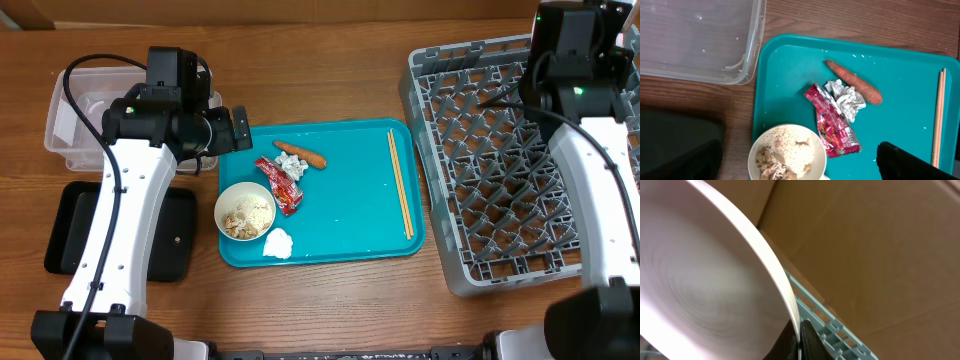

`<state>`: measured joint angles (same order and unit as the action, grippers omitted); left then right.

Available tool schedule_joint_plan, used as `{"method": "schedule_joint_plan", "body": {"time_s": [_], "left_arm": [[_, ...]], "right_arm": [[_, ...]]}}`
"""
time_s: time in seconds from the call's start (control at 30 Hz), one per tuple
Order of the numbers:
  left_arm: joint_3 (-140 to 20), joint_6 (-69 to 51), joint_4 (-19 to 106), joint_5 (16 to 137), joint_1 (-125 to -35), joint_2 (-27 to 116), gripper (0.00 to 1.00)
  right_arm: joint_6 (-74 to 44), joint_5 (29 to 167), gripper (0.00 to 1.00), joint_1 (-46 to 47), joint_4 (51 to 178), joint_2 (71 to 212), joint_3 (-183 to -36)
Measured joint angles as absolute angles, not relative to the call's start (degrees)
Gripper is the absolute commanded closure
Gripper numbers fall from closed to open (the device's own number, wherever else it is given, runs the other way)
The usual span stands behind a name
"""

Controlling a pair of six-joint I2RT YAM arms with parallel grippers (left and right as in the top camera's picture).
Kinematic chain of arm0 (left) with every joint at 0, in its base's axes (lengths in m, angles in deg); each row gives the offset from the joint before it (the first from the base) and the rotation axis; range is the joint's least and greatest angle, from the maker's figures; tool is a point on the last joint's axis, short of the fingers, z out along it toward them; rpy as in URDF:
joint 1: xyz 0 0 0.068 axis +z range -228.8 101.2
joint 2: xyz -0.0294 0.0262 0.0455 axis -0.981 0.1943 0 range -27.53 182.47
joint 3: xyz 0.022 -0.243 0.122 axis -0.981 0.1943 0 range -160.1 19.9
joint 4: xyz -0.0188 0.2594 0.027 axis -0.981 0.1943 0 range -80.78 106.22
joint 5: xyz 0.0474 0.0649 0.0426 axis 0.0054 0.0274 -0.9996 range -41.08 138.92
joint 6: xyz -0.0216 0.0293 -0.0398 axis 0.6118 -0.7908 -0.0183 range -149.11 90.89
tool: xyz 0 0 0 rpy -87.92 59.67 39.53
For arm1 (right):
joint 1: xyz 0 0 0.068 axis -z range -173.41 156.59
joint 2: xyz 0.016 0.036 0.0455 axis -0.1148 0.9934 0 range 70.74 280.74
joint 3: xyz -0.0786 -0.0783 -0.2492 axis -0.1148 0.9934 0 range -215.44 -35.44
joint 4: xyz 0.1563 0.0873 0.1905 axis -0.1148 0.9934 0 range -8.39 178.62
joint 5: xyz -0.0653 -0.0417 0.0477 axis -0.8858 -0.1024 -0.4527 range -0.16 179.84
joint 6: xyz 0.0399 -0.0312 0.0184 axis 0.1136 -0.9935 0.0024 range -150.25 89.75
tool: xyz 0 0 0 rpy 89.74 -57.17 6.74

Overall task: Sort waste into correct bins and load items into the dishwasher
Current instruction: 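Grip the white plate rim with the right gripper and stand it in the rack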

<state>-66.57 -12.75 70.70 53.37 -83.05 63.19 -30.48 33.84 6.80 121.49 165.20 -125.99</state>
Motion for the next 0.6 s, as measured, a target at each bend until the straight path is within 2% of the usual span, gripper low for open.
{"method": "schedule_joint_plan", "body": {"time_s": [0.3, 0.6], "left_arm": [[-66.57, -12.75, 70.63, 53.37, -83.05, 63.19, 0.00], [-66.57, -12.75, 70.54, 53.37, -83.05, 63.19, 0.00]], "right_arm": [[-29.70, 36.96, 0.96, 7.57, 123.20, 174.84, -125.99], [-25.72, 43.65, 0.96, 7.02, 127.04, 176.37, -125.81]]}}
